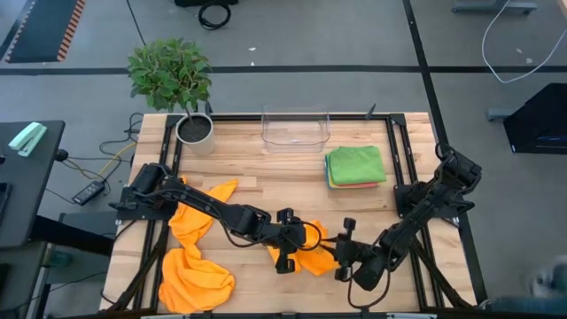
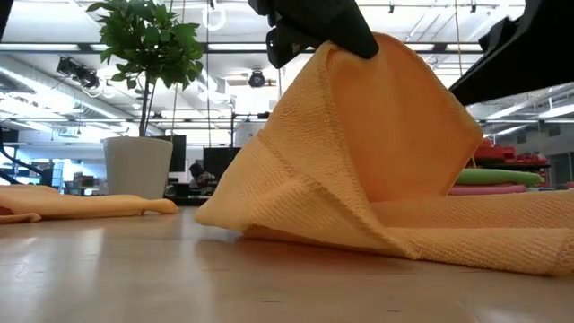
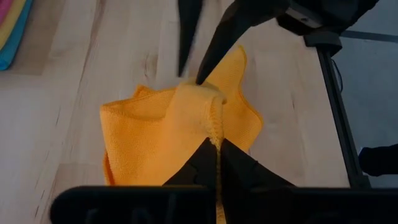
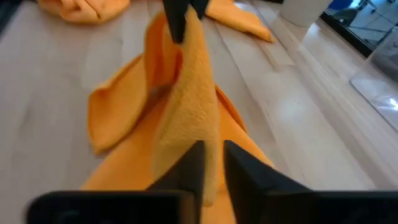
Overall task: Fold microfiber towels
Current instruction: Fold the top right orange towel
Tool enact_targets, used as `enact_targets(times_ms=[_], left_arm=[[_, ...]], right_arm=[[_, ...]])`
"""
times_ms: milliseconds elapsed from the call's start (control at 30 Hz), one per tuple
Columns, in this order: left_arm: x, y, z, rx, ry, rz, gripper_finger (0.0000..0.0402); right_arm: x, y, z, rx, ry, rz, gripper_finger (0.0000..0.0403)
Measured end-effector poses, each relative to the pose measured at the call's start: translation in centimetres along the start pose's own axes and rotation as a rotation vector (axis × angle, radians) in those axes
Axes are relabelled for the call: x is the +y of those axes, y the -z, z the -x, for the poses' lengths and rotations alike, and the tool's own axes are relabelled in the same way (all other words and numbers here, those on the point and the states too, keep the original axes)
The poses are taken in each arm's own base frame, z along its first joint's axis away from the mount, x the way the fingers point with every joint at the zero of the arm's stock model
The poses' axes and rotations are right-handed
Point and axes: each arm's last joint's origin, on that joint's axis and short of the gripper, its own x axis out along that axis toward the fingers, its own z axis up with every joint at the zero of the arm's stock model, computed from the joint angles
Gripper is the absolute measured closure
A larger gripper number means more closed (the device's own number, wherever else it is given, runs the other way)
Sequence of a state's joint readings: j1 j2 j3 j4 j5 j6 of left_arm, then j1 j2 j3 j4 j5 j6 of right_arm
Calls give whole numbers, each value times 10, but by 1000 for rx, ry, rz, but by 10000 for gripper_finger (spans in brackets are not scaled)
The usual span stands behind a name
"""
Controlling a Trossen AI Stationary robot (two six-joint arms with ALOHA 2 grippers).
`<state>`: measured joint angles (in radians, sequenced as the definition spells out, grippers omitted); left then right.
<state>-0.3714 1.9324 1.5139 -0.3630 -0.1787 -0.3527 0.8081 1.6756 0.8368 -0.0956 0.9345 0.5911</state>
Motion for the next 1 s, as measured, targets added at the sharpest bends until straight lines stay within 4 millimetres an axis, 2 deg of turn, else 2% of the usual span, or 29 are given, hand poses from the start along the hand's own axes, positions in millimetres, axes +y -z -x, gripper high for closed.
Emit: enact_targets(times_ms=[133,267,400,533,633,733,867,1000], left_arm=[[0,0,0,0,0,0,390],[0,0,0,0,0,0,379],[0,0,0,1,0,0,393],[-1,1,0,1,1,-1,386],[0,0,0,0,0,1,379],[0,0,0,-2,1,2,390],[0,0,0,-2,1,2,391],[1,0,0,-2,-1,3,379]], right_arm=[[3,-5,0,-35,-23,-33,393],[4,-7,1,-42,-35,-71,393],[6,-21,8,-40,-96,-258,387],[8,-51,8,-3,-126,-298,365],[-2,-73,1,54,-71,-319,337],[-15,-91,-4,124,-27,-285,303],[-21,-102,-10,205,-100,-270,265],[-22,-103,-13,277,-183,-322,250]])
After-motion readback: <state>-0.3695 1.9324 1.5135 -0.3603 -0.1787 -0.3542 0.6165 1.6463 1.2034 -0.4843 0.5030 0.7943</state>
